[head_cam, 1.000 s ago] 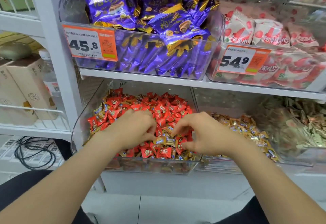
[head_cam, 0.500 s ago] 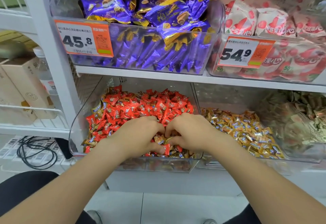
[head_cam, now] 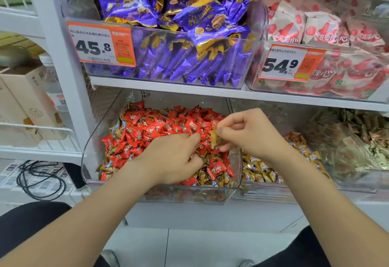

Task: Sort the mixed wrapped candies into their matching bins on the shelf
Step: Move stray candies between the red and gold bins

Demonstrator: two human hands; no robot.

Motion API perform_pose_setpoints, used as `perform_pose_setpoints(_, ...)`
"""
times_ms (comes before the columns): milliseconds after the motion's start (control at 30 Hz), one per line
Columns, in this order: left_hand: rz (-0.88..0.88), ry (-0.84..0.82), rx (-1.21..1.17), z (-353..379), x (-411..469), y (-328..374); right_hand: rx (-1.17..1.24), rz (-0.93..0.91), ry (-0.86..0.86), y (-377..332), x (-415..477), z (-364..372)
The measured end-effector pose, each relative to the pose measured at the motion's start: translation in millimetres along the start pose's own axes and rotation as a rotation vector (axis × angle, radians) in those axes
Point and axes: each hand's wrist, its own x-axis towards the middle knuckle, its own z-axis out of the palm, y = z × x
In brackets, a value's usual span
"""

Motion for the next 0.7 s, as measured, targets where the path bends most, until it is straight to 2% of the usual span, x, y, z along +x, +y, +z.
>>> perform_pose_setpoints(167, -0.017, -0.050, -0.043, 15, 17, -1, -0.107, -0.020, -0.062, 9, 3, 0)
perform_pose_setpoints(267, -0.020, -0.114, -0.070, 21, 21, 3, -0.230, -0.043, 0.035, 7, 2, 1)
perform_pose_setpoints(367, -0.053, -0.116, -0.051, 29, 23, 3, -0.523, -0.100, 0.166, 11, 1, 1)
perform_pose_setpoints(467, -0.071, -0.109, -0.009, 30, 24, -3, -0.574, -0.151, 0.207, 18, 2, -1)
perform_pose_setpoints(633, -0.049, -0.058, 0.001, 31, 25, -4, -0.650, -0.364, 0.053, 18, 4, -3)
perform_pose_setpoints(700, -0.031, -0.014, 0.002, 34, 25, -3, -0.775, -0.354, -0.049, 16, 4, -2)
